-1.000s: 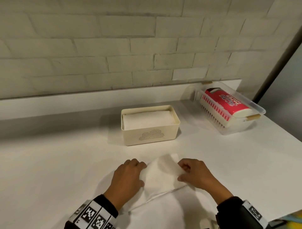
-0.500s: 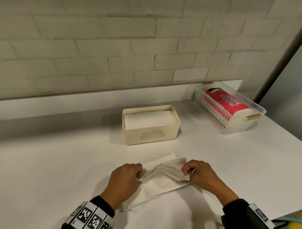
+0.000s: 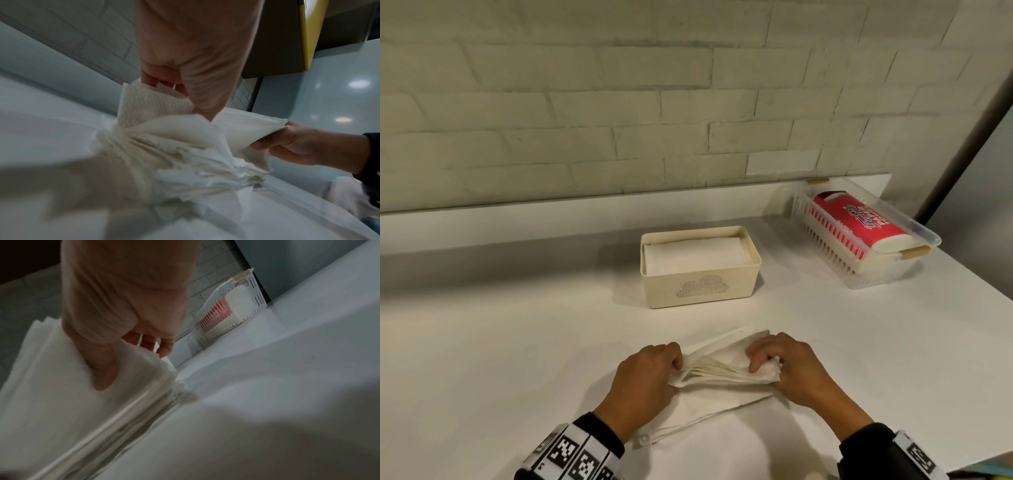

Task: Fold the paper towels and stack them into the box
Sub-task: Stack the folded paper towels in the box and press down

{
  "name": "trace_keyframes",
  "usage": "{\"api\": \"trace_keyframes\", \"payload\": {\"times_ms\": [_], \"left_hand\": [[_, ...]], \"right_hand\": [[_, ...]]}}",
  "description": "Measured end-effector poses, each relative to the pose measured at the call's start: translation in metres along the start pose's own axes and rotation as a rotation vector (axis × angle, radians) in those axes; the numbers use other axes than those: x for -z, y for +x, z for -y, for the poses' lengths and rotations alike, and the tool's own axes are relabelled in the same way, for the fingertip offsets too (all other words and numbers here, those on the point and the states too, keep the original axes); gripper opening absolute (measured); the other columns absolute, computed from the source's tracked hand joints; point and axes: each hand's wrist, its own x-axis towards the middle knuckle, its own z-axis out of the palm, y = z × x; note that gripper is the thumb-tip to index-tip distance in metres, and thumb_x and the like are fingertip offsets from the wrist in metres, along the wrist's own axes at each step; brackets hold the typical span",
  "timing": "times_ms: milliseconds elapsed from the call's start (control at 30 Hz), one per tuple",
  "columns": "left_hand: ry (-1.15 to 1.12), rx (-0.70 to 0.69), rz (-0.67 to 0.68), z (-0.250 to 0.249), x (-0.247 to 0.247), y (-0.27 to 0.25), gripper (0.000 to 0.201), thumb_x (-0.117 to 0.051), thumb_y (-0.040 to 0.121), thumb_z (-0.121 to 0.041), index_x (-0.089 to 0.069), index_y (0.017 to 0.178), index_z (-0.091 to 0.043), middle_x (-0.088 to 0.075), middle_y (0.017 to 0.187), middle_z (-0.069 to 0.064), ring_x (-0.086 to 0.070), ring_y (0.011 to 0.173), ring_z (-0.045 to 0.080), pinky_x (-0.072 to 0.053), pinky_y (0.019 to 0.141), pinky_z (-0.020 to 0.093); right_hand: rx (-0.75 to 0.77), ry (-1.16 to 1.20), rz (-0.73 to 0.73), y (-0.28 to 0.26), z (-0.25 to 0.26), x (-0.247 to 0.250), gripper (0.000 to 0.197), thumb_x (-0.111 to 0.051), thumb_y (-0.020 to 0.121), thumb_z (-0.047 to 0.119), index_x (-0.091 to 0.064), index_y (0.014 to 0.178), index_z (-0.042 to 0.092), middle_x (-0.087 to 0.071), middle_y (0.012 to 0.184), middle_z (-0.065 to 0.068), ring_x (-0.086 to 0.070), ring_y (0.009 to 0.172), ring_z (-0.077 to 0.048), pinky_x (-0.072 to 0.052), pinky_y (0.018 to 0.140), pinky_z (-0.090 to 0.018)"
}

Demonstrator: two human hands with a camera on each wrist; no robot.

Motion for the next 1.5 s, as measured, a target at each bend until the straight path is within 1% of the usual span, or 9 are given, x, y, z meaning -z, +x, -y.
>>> {"api": "trace_keyframes", "payload": {"times_ms": [167,267,333,500,633,767,1033,1300,1500], "left_hand": [[-0.031,-0.136,-0.009,0.006,-0.006,0.006,0.061,-0.067,0.073,-0.016,-0.048,0.129,-0.033,-0.053,0.124,-0.011,-0.047,0.114,0.012,-0.042,0.081,0.02],[-0.009,-0.253,-0.033,0.011,-0.006,0.008,0.059,-0.081,0.044,-0.029,-0.064,0.099,-0.04,-0.065,0.103,-0.013,-0.045,0.098,0.005,-0.053,0.067,0.017],[-0.001,-0.277,-0.027,0.012,-0.003,0.01,0.031,-0.072,0.05,-0.036,-0.068,0.08,-0.039,-0.065,0.089,-0.018,-0.049,0.09,0.003,-0.048,0.06,0.014],[-0.33,0.036,0.138,0.02,0.03,0.008,0.005,-0.071,0.079,-0.032,-0.066,0.08,-0.031,-0.066,0.079,-0.012,-0.058,0.076,-0.005,-0.039,0.064,0.008],[-0.99,0.292,0.107,0.021,0.049,0.013,0.015,-0.071,0.081,-0.01,-0.067,0.095,-0.013,-0.073,0.093,0.009,-0.07,0.081,0.015,-0.056,0.072,0.026],[-1.311,0.451,-0.113,0.015,0.06,0.033,0.024,-0.063,0.085,-0.002,-0.057,0.107,-0.008,-0.072,0.093,0.006,-0.07,0.078,0.018,-0.054,0.062,0.025],[-0.951,0.511,-0.336,0.019,0.052,0.057,0.051,-0.063,0.088,-0.018,-0.038,0.129,-0.037,-0.064,0.095,0.013,-0.064,0.081,0.023,-0.05,0.061,0.026],[-0.749,0.333,-0.408,0.034,0.079,0.122,0.028,-0.054,0.09,-0.001,-0.059,0.073,-0.023,-0.059,0.074,-0.004,-0.048,0.054,-0.001,-0.037,0.051,0.008],[-0.356,0.303,-0.252,0.038,0.072,0.167,0.029,-0.043,0.095,-0.002,-0.065,0.113,-0.007,-0.064,0.118,0.005,-0.058,0.109,0.017,-0.031,0.08,0.005]], "right_hand": [[-0.047,0.121,0.057,-0.005,-0.004,0.004,0.068,-0.061,0.068,-0.016,-0.063,0.055,0.051,-0.067,0.09,0.011,-0.059,0.089,0.006,-0.039,0.073,-0.003],[-0.094,0.221,0.077,-0.006,-0.001,0.007,0.062,-0.05,0.067,-0.023,-0.065,0.055,0.036,-0.071,0.082,0.011,-0.064,0.083,0.006,-0.043,0.072,-0.005],[-0.115,0.267,0.076,-0.006,0.004,0.011,0.054,-0.047,0.067,-0.026,-0.064,0.06,0.025,-0.072,0.078,0.01,-0.066,0.082,0.003,-0.046,0.072,-0.008],[-0.163,0.399,-0.049,0.003,0.011,0.031,0.041,-0.049,0.07,-0.026,-0.064,0.068,0.012,-0.07,0.072,0.005,-0.063,0.07,-0.009,-0.047,0.061,-0.014],[-0.248,0.526,-0.18,0.025,0.022,0.041,0.018,-0.069,0.08,0.005,-0.062,0.089,0.018,-0.068,0.086,0.001,-0.063,0.078,-0.015,-0.051,0.067,-0.025],[-0.311,0.494,-0.232,0.052,0.039,0.041,0.031,-0.062,0.087,0.016,-0.045,0.112,0.024,-0.058,0.103,0.002,-0.057,0.084,-0.009,-0.048,0.064,-0.025],[-0.252,0.536,-0.266,0.079,0.048,0.035,0.068,-0.063,0.086,0.006,-0.035,0.136,0.041,-0.052,0.118,0.002,-0.051,0.105,-0.015,-0.044,0.082,-0.027],[-0.183,0.361,-0.382,0.151,0.051,0.059,0.02,-0.057,0.089,0.003,-0.072,0.093,0.014,-0.068,0.106,-0.001,-0.058,0.092,-0.007,-0.042,0.077,-0.011],[-0.225,0.03,-0.324,0.194,0.034,0.055,0.024,-0.052,0.092,0.004,-0.07,0.106,0.008,-0.065,0.112,-0.008,-0.059,0.094,-0.016,-0.037,0.073,-0.009]]}}
